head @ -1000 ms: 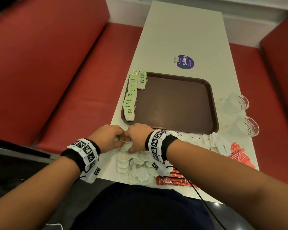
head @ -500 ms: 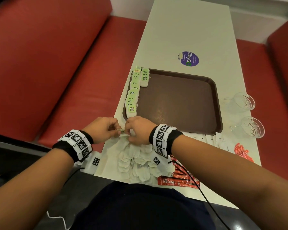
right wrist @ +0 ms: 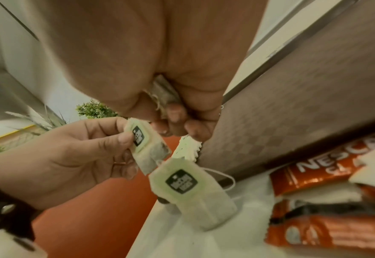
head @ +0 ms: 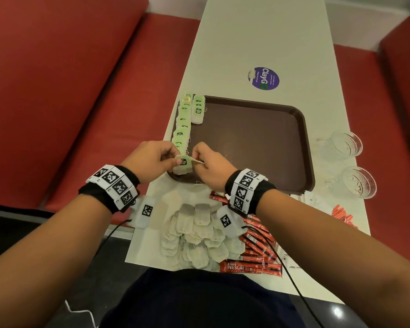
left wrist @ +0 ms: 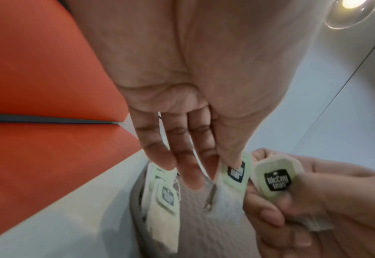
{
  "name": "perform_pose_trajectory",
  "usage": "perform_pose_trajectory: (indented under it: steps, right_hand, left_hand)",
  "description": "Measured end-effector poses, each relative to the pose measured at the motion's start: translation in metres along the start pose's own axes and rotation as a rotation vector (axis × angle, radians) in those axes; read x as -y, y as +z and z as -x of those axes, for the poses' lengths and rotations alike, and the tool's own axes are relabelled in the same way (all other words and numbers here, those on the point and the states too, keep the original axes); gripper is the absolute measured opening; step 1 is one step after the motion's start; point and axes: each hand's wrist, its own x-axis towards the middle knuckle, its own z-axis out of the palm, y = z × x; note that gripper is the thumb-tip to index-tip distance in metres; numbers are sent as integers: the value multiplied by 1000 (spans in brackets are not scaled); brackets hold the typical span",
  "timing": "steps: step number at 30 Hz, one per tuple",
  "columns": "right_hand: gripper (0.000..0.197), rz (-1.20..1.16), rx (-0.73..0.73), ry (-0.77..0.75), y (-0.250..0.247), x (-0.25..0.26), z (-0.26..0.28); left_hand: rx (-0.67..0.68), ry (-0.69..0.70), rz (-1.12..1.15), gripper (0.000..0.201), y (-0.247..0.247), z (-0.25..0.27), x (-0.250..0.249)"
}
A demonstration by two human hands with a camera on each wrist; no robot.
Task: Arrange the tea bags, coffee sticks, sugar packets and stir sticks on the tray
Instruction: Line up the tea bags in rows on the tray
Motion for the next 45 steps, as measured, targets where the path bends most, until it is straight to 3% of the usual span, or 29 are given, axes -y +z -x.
perform_pose_trajectory:
  steps: [2, 8, 14, 20, 25, 29, 35, 37, 40, 45]
  right_hand:
    - [16, -18, -15, -3, -5, -3, 0]
    - [10, 11, -120, -33, -19, -19, -7]
    - [11, -52, -212, -2, -35, -27, -15]
    - [15, -249, -271, 117, -48, -35, -18]
    - [9, -336, -271, 155, -57, -42, -15]
    - [12, -305, -219, 168, -58, -46, -17]
    - [9, -267, -188, 189, -59, -54, -20]
    - [7, -234, -184, 190, -60, -56, -21]
    - [5, -199, -195, 186, -61, -60, -22]
    - [4, -92, -256, 120, -64, -59, -23]
  left_hand:
    - [11, 10, 17, 7, 1, -7, -6]
    - [-59, 80, 81, 5, 2, -28, -22]
    - [15, 23, 17, 13, 10, -52, -30]
    - [-194, -142, -150, 20, 0, -113, -24]
    - [-147, -270, -322, 17, -3, -159, -25]
    - [-150, -363, -338, 31, 4, -177, -29]
    - [-179, -349, -471, 40, 9, -185, -29]
    - [-177, -288, -472, 32, 13, -188, -32]
    - [-88, -212, -503, 22, 19, -190, -38]
    - [32, -196, -567, 19, 18, -190, -35]
